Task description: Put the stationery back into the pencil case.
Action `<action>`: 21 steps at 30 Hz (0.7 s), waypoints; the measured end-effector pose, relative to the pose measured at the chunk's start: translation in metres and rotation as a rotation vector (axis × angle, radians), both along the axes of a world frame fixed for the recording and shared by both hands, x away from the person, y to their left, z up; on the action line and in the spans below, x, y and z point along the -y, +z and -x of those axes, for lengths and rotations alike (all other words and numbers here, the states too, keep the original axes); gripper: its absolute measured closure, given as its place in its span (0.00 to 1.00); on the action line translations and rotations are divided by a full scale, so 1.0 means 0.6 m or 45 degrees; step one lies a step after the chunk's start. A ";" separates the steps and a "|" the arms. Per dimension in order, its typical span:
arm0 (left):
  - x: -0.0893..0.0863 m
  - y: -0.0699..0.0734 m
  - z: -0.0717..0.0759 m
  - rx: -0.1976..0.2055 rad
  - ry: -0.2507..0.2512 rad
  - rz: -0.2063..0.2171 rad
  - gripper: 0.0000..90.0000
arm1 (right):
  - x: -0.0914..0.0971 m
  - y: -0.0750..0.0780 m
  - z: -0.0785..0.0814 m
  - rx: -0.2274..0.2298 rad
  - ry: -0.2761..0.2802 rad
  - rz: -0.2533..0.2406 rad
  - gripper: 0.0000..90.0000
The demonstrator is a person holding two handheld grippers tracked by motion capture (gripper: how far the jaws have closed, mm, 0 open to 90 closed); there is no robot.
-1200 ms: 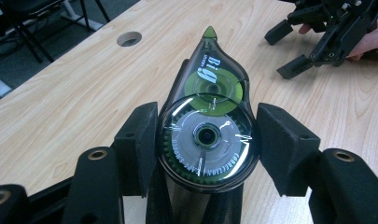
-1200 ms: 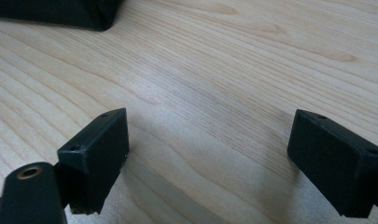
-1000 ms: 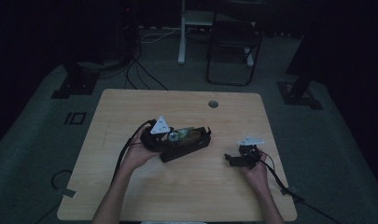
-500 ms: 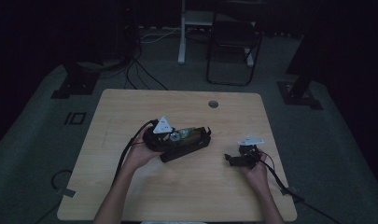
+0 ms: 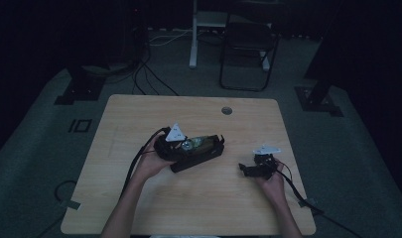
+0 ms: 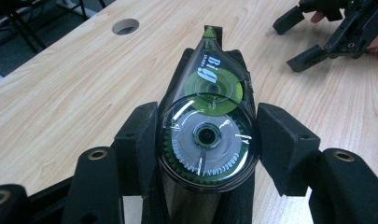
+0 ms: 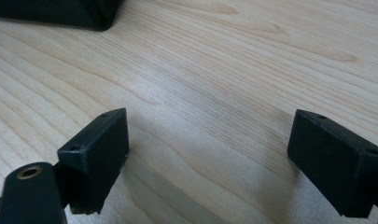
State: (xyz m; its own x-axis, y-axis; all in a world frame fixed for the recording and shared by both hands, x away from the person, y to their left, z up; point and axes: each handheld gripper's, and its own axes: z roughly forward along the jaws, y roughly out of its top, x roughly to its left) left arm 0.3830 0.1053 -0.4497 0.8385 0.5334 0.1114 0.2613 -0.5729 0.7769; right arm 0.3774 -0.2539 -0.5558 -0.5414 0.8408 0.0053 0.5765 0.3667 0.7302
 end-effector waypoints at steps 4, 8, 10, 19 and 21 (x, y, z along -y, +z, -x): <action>0.003 -0.002 -0.002 -0.003 0.002 -0.001 0.46 | 0.000 0.000 0.000 0.000 0.000 0.000 0.14; 0.005 -0.005 -0.004 -0.008 0.001 -0.002 0.46 | 0.000 0.000 0.000 0.000 0.000 0.000 0.14; 0.006 -0.007 -0.006 -0.010 0.001 -0.007 0.46 | 0.000 0.000 0.000 0.000 0.000 0.000 0.14; 0.009 -0.011 -0.010 -0.019 0.004 -0.012 0.46 | 0.000 0.000 0.000 0.001 0.001 0.001 0.14; 0.011 -0.014 -0.011 -0.021 0.002 -0.016 0.46 | 0.000 0.000 0.000 0.001 0.000 0.000 0.14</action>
